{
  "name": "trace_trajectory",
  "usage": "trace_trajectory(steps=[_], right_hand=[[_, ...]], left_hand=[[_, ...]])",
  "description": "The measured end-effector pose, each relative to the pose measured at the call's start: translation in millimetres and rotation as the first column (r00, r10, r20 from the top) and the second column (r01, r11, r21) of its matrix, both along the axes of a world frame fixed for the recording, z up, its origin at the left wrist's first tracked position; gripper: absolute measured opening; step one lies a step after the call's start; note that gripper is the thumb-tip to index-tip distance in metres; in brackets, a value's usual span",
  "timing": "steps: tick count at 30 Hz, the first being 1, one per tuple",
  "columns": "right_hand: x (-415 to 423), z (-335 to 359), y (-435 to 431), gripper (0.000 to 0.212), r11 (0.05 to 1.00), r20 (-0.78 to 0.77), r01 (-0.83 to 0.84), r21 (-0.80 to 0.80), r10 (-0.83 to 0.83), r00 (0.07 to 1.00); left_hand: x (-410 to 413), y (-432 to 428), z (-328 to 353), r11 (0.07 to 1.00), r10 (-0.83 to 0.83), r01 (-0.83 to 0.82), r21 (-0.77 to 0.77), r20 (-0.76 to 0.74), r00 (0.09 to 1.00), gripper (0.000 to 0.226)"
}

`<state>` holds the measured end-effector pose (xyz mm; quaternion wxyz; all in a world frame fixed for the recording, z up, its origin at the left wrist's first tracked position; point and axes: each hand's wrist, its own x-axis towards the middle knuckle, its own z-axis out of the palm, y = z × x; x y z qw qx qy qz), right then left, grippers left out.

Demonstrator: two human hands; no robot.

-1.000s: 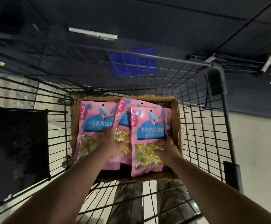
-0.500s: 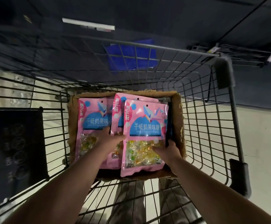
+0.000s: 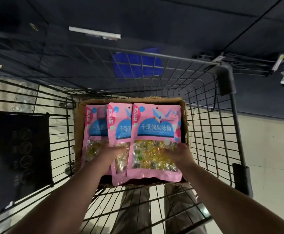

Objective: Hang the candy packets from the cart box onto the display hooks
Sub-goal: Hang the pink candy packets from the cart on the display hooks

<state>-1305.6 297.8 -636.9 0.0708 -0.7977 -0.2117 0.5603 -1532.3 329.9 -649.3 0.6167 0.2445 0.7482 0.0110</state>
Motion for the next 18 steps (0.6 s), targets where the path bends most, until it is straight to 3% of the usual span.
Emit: trace_trajectory(steps=[3, 7, 14, 18], right_hand=[[6.8, 21.4, 0.5, 0.02, 0.997, -0.015, -0.047, 0.058, 0.048, 0.999], [11.9, 48.8, -2.5, 0.025, 0.995, -0.047, 0.007, 0.097, -0.002, 0.999], [16.2, 113.7, 2.3, 0.031, 0.977, -0.126, 0.125, 0.17, -0.104, 0.986], [30.6, 153.3, 3.3, 0.022, 0.958, -0.124, 0.142, 0.249, -0.114, 0.986]], left_hand=[[-5.2, -5.6, 12.1, 0.999, 0.05, -0.05, 0.01, 0.016, 0.999, 0.026], [-16.6, -13.8, 37.6, 0.982, 0.176, -0.179, 0.053, 0.051, 0.983, 0.02], [-23.1, -8.9, 103.6, 0.955, 0.225, -0.26, 0.143, 0.22, 0.949, 0.021], [-9.2, 5.6, 139.3, 0.936, 0.263, -0.318, 0.151, 0.299, 0.917, 0.019]])
